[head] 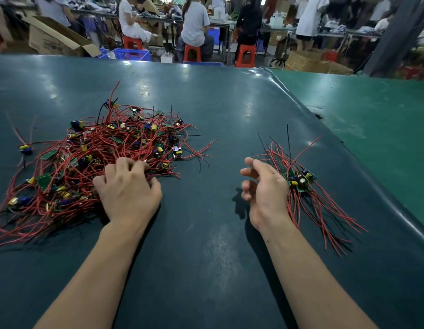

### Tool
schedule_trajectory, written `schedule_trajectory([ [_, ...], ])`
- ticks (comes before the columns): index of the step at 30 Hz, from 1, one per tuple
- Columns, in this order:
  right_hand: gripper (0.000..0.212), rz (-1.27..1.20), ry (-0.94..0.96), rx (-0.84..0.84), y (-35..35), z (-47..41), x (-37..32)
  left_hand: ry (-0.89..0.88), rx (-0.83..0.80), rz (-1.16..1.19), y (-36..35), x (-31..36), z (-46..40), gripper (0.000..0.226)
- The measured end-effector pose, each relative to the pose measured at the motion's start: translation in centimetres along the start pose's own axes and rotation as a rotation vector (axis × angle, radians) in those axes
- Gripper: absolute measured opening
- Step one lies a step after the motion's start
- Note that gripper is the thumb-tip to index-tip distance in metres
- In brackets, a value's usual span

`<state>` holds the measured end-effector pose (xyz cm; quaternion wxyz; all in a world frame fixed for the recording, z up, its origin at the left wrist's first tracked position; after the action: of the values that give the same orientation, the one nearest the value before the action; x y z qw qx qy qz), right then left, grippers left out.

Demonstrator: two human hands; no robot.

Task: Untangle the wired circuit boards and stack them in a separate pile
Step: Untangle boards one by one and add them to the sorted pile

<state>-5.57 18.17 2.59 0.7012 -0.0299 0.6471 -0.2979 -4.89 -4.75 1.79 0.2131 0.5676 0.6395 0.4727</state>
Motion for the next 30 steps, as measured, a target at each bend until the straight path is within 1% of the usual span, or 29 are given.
schedule_trajectory([
  [1,0.018,0.023,0.003,-0.016,-0.1,0.1,0.0,-0.009,-0.022,-0.011,-0.1,0.0,0.0,0.031],
  [3,0.018,0.053,0.006,-0.037,-0.2,0.2,0.0,0.013,-0.008,0.011,-0.1,0.0,-0.2,0.029],
  [6,0.018,0.079,0.009,-0.055,-0.2,0.2,0.1,0.018,0.073,0.075,0.1,0.0,-0.3,0.017],
  [9,0.018,0.11,0.012,-0.069,-0.3,0.2,0.1,-0.014,0.187,0.213,0.5,0.2,-0.1,0.015],
  [11,0.018,0.133,0.012,-0.085,-0.3,0.2,0.1,-0.076,0.29,0.277,0.8,0.4,0.0,0.018],
  [14,0.017,0.175,0.019,-0.131,-0.4,0.2,0.1,-0.283,0.483,0.42,1.3,1.1,0.3,0.017],
  [16,0.013,0.196,0.013,-0.228,-0.8,0.5,0.3,-0.393,0.542,0.578,1.6,1.8,0.8,0.015],
  [17,0.009,0.23,0.013,-0.314,-1.0,0.8,0.6,-0.415,0.522,0.687,1.7,2.2,1.1,0.02],
  [18,0.01,0.281,0.02,-0.421,-1.3,1.2,1.0,-0.432,0.477,0.802,1.9,2.6,1.5,0.027],
  [20,0.031,0.387,0.061,-0.624,-2.0,2.0,1.8,-0.509,0.372,0.95,1.8,3.6,2.5,0.035],
  [21,0.039,0.429,0.118,-0.689,-2.3,2.3,2.0,-0.557,0.321,0.972,1.6,4.0,3.0,0.033],
  [22,0.042,0.468,0.204,-0.714,-2.5,2.3,2.0,-0.603,0.269,0.977,1.4,4.5,3.3,0.029],
  [24,0.043,0.526,0.361,-0.679,-2.5,2.2,1.8,-0.68,0.176,0.955,1.2,5.2,3.4,0.02],
  [25,0.038,0.49,0.377,-0.647,-2.5,2.1,1.7,-0.716,0.172,0.927,1.3,5.4,3.4,0.019],
  [26,0.03,0.394,0.326,-0.6,-2.5,1.9,1.5,-0.739,0.214,0.902,1.6,5.5,3.3,0.017],
  [28,0.016,0.148,0.134,-0.499,-2.4,1.5,1.3,-0.748,0.312,0.885,1.8,5.3,3.4,0.009],
  [29,0.013,0.065,0.081,-0.462,-2.4,1.3,1.0,-0.736,0.306,0.88,1.7,5.2,3.5,0.021],
  [30,0.011,0.025,0.053,-0.436,-2.3,1.1,0.9,-0.718,0.241,0.862,1.4,5.2,3.7,0.033],
])
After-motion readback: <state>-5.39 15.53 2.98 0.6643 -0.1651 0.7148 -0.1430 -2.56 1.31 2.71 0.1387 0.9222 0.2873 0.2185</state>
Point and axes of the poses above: each hand's wrist, its own z-axis away from the middle knuckle, its own y-axis out of the back of the hand, x = y × z, the point moved 2 cm from there along -z, towards the middle knuckle, and after that the axes turned 3 degrees about -z, right-handed, at the moved point
